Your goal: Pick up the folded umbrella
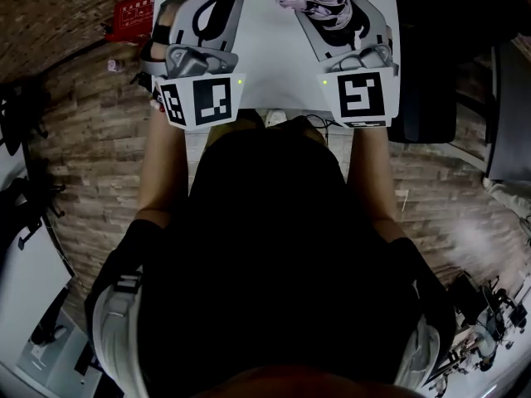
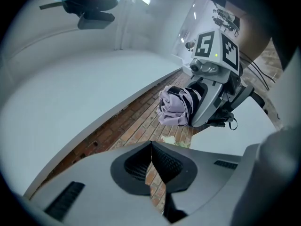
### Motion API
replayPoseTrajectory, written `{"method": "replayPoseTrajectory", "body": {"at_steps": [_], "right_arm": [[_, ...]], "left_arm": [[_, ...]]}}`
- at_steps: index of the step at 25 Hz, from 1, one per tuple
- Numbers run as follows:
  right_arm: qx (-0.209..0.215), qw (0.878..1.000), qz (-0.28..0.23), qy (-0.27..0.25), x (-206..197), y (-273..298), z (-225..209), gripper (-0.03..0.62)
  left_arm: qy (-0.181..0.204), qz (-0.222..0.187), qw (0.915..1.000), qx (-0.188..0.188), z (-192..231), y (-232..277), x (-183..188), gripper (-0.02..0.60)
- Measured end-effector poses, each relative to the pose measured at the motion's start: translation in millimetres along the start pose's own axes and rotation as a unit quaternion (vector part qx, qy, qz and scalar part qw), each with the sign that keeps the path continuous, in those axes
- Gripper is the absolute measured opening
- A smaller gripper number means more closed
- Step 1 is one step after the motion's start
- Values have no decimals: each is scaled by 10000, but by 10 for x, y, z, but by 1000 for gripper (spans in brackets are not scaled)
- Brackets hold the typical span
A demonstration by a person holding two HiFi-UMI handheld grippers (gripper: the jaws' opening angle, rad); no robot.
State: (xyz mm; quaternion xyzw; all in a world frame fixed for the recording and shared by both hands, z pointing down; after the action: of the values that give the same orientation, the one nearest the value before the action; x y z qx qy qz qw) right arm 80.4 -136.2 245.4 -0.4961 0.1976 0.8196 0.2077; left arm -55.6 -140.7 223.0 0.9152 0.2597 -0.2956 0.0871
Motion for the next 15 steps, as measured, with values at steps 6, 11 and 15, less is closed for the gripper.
{"method": "replayPoseTrajectory", "body": {"at_steps": [6, 11, 15], "right_arm": [[-32, 9994, -328, -145, 235, 29, 4, 241], [-97, 9986, -505, -141, 264, -176, 72, 241], [-99, 9978, -616, -227, 277, -212, 79, 241]], "left_arm": [[5, 1, 10000, 90, 211, -15, 6, 12], [-18, -25, 9999, 138, 166, -128, 152, 12], [-47, -42, 9999, 130, 135, -117, 189, 12]]}}
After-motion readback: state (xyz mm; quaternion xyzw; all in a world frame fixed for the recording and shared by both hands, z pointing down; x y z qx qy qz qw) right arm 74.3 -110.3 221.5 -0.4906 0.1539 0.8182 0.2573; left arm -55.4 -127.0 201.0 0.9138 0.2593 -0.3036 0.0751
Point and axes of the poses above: the fingertips, and each gripper's own axes: y forward along the fingers, z to its left, x out of its top, the point moved 5 cm from there along -y, backward along the fingers
